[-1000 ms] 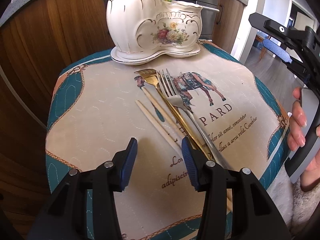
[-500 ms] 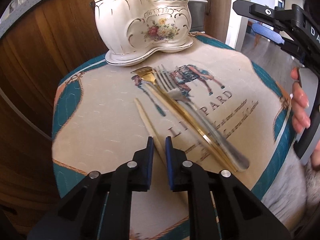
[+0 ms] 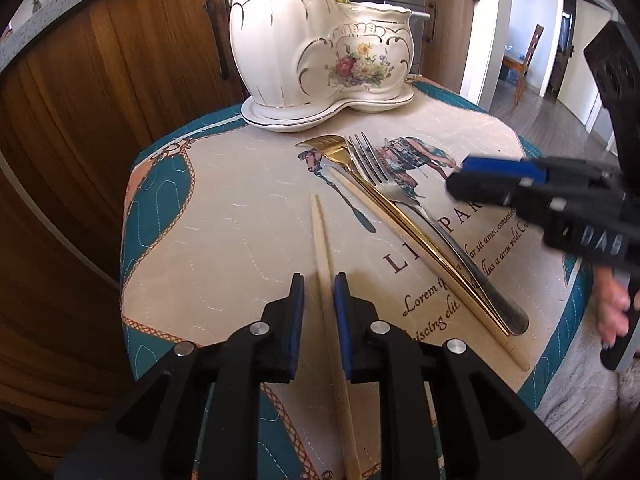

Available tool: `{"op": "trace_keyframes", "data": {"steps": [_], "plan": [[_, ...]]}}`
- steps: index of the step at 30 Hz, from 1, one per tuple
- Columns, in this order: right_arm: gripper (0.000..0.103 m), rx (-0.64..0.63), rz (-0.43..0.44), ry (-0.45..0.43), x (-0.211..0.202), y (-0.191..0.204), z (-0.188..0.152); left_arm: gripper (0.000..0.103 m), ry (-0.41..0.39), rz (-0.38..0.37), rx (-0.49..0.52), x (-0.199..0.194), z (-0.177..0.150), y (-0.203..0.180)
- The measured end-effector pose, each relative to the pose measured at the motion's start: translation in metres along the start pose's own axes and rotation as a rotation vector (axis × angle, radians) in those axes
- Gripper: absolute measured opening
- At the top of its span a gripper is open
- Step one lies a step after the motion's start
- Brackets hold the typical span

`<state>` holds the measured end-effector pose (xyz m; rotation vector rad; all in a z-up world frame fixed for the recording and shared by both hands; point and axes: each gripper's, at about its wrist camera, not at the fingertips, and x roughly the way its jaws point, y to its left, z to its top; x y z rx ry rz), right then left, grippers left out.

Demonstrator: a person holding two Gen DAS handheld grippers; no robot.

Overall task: Organize utensils
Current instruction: 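Grasp a wooden chopstick with the left gripper while the right grasps a silver fork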

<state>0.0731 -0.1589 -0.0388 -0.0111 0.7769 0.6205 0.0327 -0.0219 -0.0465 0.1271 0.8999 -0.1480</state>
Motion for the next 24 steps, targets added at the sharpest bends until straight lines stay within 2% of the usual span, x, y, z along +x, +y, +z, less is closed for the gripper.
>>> {"op": "trace_keyframes", "data": {"steps": [5,9,16,20,24], "plan": [[0.015,-0.021,-0.034,0.053,0.015,0.014,-0.002,0.016,-0.018,-0.026,-0.005,0.0,-0.002,0.003],[0.015,-0.026,-0.038,0.066,0.015,0.019,-0.001,0.016,-0.022,-0.036,-0.007,0.0,-0.001,0.004],[0.015,-0.071,-0.072,0.143,0.033,0.026,0.008,0.016,-0.017,-0.049,-0.017,-0.001,-0.001,0.005],[0.011,-0.05,-0.058,0.128,0.035,0.021,0.009,0.032,0.017,-0.124,-0.046,-0.004,-0.002,0.007],[0.008,-0.048,-0.055,0.1,0.031,0.019,0.004,0.032,0.031,-0.121,-0.048,-0.006,-0.004,0.005]]}}
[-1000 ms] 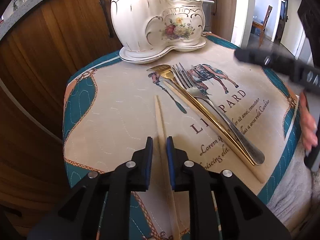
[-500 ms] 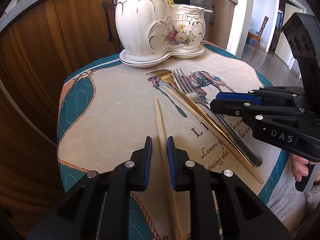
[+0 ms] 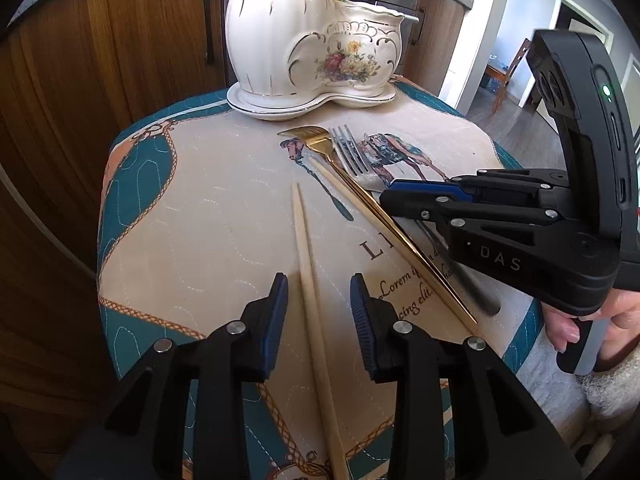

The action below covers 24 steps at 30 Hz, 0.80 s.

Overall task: Organize utensils
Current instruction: 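Grasp a wooden chopstick with the left gripper while the right grasps a silver fork, then lift the chopstick with the left gripper while the right lifts the fork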

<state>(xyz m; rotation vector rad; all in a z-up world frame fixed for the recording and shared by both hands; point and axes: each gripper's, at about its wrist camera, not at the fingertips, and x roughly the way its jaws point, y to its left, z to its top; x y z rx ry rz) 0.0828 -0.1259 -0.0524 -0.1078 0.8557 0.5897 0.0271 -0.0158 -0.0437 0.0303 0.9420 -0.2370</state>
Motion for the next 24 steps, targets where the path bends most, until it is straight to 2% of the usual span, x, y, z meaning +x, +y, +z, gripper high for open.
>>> {"op": "trace_keyframes", "data": {"steps": [1,3,5,12,19,24], "plan": [[0.007,0.004,0.002,-0.01,-0.001,-0.001,-0.001,0.031,-0.003,0.014,0.009,0.001,0.0,-0.002],[0.006,0.025,0.006,-0.031,-0.004,-0.007,-0.004,0.012,-0.016,0.057,0.019,0.002,0.0,-0.003],[0.006,0.045,0.013,-0.055,-0.007,-0.012,-0.006,0.006,-0.035,0.071,0.004,0.003,0.0,0.002],[0.006,0.072,0.073,-0.163,-0.035,-0.023,-0.006,0.006,-0.068,0.066,0.011,0.001,0.001,0.003],[0.006,0.066,0.118,-0.307,-0.066,-0.029,0.0,0.006,-0.199,0.055,-0.003,-0.024,0.01,0.006],[0.006,0.066,0.129,-0.378,-0.08,-0.032,0.005,0.006,-0.288,0.031,0.003,-0.042,0.018,0.006]]}}
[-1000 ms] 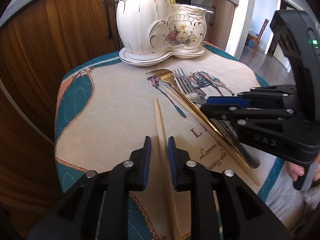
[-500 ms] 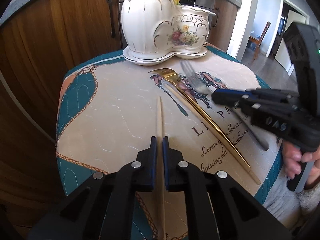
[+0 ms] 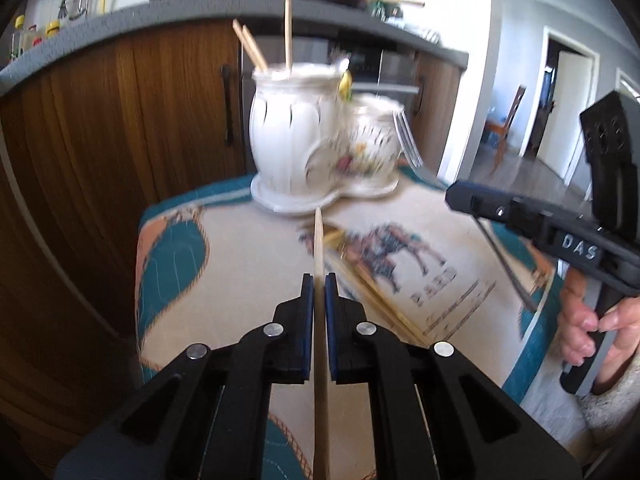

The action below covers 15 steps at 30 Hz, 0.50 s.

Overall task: Organize utensils
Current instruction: 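Lift the chopstick with the left gripper while the right lifts the fork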

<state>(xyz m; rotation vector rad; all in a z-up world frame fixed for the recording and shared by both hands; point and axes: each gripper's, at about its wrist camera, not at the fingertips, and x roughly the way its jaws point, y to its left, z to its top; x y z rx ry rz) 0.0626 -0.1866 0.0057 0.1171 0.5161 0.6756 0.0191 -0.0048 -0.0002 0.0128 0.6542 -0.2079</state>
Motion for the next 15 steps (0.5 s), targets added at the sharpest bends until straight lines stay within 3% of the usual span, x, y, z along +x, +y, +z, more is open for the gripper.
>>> {"op": "trace_keyframes", "data": {"steps": [2,10,15], "plan": [[0.006,-0.006,-0.005,-0.014,-0.001,0.0,0.002,0.006,0.012,0.003,0.008,0.003,0.003,-0.001],[0.006,0.019,0.009,0.024,0.007,-0.003,-0.002,0.006,0.28,0.034,0.045,0.043,-0.008,0.0],[0.006,0.018,0.024,0.02,0.005,-0.003,-0.002,0.007,0.38,0.062,0.111,0.044,-0.003,-0.002]]}}
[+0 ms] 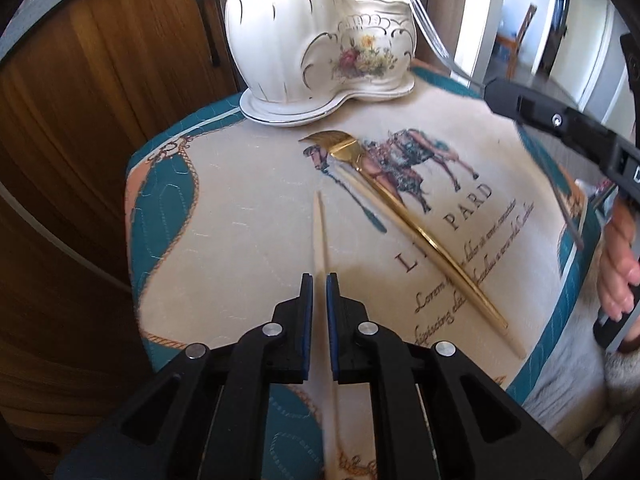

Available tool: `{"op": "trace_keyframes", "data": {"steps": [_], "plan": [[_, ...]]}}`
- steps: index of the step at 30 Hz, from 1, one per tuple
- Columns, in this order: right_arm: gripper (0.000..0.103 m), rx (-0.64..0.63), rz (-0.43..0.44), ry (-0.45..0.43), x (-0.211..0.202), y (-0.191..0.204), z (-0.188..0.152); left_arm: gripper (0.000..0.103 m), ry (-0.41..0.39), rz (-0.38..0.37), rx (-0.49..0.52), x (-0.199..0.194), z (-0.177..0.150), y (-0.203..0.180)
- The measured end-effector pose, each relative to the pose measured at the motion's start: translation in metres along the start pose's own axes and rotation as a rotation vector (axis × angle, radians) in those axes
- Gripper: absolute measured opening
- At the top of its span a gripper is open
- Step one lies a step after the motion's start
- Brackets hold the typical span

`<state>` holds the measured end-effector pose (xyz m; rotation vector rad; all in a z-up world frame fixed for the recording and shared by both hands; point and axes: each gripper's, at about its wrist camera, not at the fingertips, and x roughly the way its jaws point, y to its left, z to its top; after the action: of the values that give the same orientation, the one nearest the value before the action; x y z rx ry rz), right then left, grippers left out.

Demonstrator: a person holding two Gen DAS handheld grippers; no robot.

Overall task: Organize utensils
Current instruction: 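Lift the chopstick with the left gripper while the right lifts the fork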

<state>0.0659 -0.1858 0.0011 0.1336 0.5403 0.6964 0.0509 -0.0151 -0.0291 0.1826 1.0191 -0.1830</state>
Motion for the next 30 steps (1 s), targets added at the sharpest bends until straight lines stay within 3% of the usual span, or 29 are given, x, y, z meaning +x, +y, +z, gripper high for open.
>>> {"op": "trace_keyframes", "data": {"steps": [6,9,12,17,19,24,30], "plan": [[0.006,0.018,0.023,-0.001,-0.004,-0.005,0.0,0.009,0.105,-0.018,0.042,0.008,-0.003,-0.002],[0.006,0.024,0.032,-0.004,-0.006,-0.006,0.001,0.019,0.133,-0.013,0.049,0.006,-0.003,-0.001],[0.006,0.024,0.039,-0.012,-0.009,-0.006,0.002,0.019,0.143,-0.024,0.046,0.005,-0.004,0.002],[0.006,0.03,0.043,-0.021,-0.011,-0.008,0.002,0.006,0.124,-0.047,0.02,0.005,-0.005,0.007],[0.006,0.03,0.044,-0.028,-0.013,-0.007,0.003,0.006,0.119,-0.054,0.014,0.005,-0.005,0.009],[0.006,0.035,0.036,-0.059,-0.017,-0.006,0.005,0.006,0.054,-0.054,0.001,-0.005,-0.004,0.011],[0.006,0.028,-0.001,-0.146,-0.028,-0.007,0.023,0.006,-0.163,-0.074,-0.005,-0.045,0.006,0.007]]}}
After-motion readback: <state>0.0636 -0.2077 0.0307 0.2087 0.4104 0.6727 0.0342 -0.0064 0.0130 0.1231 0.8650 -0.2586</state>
